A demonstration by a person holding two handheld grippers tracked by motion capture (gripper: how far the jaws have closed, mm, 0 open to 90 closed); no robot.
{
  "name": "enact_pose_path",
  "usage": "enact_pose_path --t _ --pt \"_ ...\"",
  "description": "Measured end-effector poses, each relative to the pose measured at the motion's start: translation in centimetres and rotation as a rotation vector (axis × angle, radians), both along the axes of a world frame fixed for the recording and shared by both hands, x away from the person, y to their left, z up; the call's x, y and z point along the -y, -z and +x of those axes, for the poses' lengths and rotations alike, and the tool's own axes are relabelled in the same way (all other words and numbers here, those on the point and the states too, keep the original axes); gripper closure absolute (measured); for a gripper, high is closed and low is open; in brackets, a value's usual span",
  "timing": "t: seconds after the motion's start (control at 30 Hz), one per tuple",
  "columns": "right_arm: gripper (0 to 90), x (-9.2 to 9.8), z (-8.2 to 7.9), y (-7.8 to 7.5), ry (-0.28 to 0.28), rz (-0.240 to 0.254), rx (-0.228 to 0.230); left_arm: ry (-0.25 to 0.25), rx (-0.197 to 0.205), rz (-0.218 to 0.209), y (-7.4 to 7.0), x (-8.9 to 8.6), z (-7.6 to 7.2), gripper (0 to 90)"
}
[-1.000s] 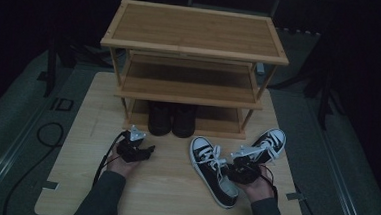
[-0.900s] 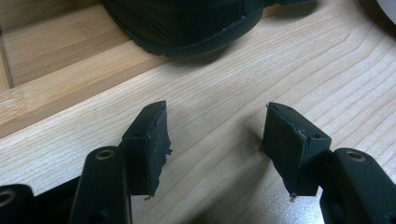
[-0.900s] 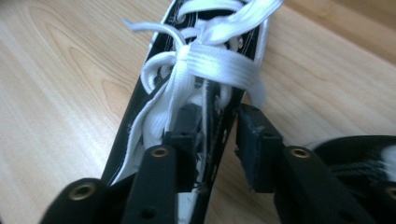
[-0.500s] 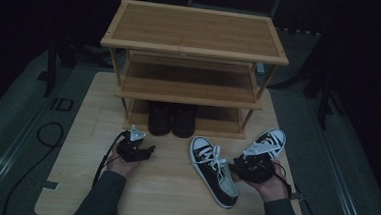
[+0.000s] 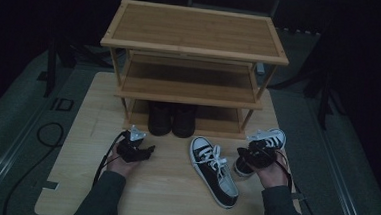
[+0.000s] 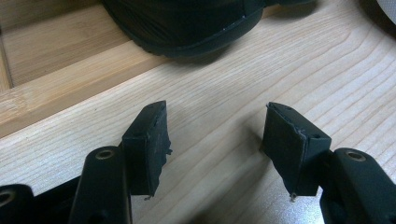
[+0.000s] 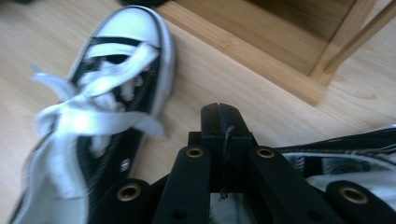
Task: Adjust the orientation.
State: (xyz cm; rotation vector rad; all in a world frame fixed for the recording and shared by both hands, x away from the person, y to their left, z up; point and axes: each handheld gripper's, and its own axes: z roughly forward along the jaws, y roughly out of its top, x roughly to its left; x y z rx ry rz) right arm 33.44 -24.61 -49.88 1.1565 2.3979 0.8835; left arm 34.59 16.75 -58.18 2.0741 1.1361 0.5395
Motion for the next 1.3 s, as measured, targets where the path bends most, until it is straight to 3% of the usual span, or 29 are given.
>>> enact_pose_path --t 0.3,0.43,0.8,1.3 --pt "90.0 -0.2 1.7 1.3 0.014 -0.086 -0.046 0.001 0.000 0.000 0.0 0.0 0.0 41.0" --pt "90.0 -0.2 1.8 1.6 0.024 -0.088 -0.065 0.000 0.000 0.000 0.0 0.0 0.0 41.0" --pt "90.0 -0.5 1.1 1.6 0.035 -0.151 -0.097 0.000 0.000 0.000 0.0 0.0 0.0 41.0" --pt "90.0 1.3 -1.3 1.6 0.029 -0.125 -0.101 -0.001 0.000 0.000 0.0 0.0 0.0 41.0"
